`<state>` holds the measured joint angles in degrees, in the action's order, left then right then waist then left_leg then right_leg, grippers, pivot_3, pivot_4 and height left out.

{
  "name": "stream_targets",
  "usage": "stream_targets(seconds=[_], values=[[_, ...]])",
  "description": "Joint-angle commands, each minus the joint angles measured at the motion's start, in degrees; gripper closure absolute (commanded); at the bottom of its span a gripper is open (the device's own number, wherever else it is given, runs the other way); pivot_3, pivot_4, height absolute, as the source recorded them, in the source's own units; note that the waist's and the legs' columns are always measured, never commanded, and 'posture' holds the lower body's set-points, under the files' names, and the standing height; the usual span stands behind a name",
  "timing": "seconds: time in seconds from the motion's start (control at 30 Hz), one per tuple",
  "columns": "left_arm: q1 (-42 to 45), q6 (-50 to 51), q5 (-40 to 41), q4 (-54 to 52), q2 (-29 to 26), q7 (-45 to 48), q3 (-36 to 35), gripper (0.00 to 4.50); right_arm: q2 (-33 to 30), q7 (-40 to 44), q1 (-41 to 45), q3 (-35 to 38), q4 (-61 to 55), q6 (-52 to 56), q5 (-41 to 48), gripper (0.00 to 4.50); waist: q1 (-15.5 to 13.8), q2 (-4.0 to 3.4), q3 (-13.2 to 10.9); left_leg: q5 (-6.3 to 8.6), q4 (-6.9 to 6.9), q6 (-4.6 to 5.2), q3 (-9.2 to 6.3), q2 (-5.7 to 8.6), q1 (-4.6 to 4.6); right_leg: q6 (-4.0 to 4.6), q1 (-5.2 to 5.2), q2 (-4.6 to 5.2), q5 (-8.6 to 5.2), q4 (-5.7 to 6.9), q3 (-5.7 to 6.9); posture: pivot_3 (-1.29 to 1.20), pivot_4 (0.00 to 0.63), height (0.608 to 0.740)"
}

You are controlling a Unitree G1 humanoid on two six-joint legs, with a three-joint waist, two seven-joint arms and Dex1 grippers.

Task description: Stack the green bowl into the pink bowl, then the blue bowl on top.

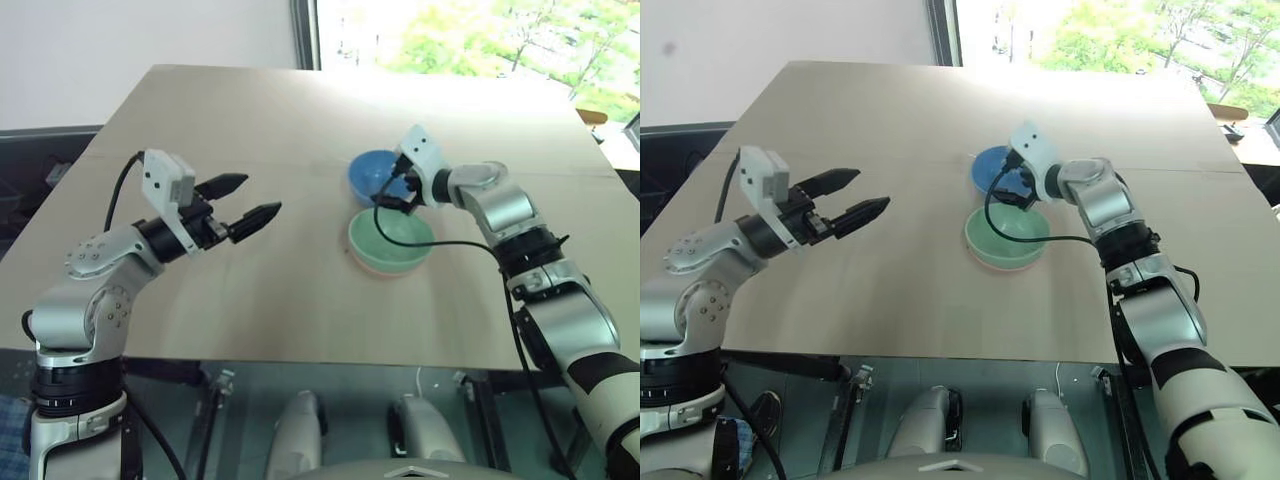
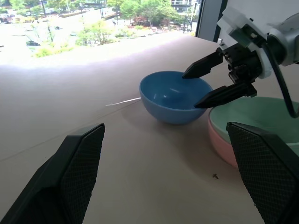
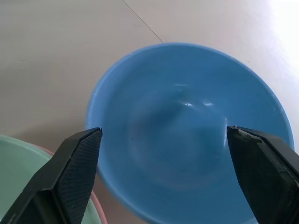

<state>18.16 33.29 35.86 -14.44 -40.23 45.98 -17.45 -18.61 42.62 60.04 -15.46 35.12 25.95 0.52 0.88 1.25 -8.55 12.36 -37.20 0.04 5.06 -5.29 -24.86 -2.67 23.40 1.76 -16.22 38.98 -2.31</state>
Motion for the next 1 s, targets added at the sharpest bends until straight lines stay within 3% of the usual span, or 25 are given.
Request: stream_targets(seconds=[0.03, 0.5, 0.97, 1.0], values=[[1.0, -0.4, 1.3, -1.5, -0.7, 0.2, -0.9, 0.09, 1.2, 1.0, 1.2, -0.8, -0.7, -1.8, -1.4, 0.0, 0.1, 0.0, 0.0, 0.0, 0.01, 0.0, 0.0, 0.0, 0.0, 0.0, 0.0, 0.0, 0.0, 0.0, 0.0, 0.0, 0.15, 0.74], [1.6, -0.6, 2.1, -1.2, -0.4, -0.1, -0.7, 0.09, 4.2, 3.6, 0.4, -0.4, -5.8, -0.1, -1.6, 0.0, 0.1, -0.03, 0.0, 0.0, 0.03, 0.0, 0.01, 0.0, 0.0, 0.0, 0.02, 0.0, 0.0, 0.01, -0.01, 0.0, 0.15, 0.74], [1.9, -0.6, 4.5, -1.6, -0.8, 0.1, -2.0, 0.09, 5.6, 1.2, 0.3, -2.1, 1.5, -2.7, -5.7, 0.0, 0.0, -0.02, 0.0, 0.0, 0.03, 0.0, 0.02, 0.0, 0.01, 0.0, 0.01, 0.0, 0.0, 0.0, 0.0, 0.0, 0.15, 0.74], [1.8, -0.7, 4.6, -1.6, -0.8, 0.1, -2.1, 0.0, 5.7, 1.1, 0.2, -2.1, 1.6, -2.9, -5.8, 0.53, 0.0, -0.02, 0.0, 0.0, 0.02, 0.0, 0.02, 0.0, 0.01, 0.0, 0.01, 0.01, 0.0, 0.0, -0.01, 0.0, 0.15, 0.74]])
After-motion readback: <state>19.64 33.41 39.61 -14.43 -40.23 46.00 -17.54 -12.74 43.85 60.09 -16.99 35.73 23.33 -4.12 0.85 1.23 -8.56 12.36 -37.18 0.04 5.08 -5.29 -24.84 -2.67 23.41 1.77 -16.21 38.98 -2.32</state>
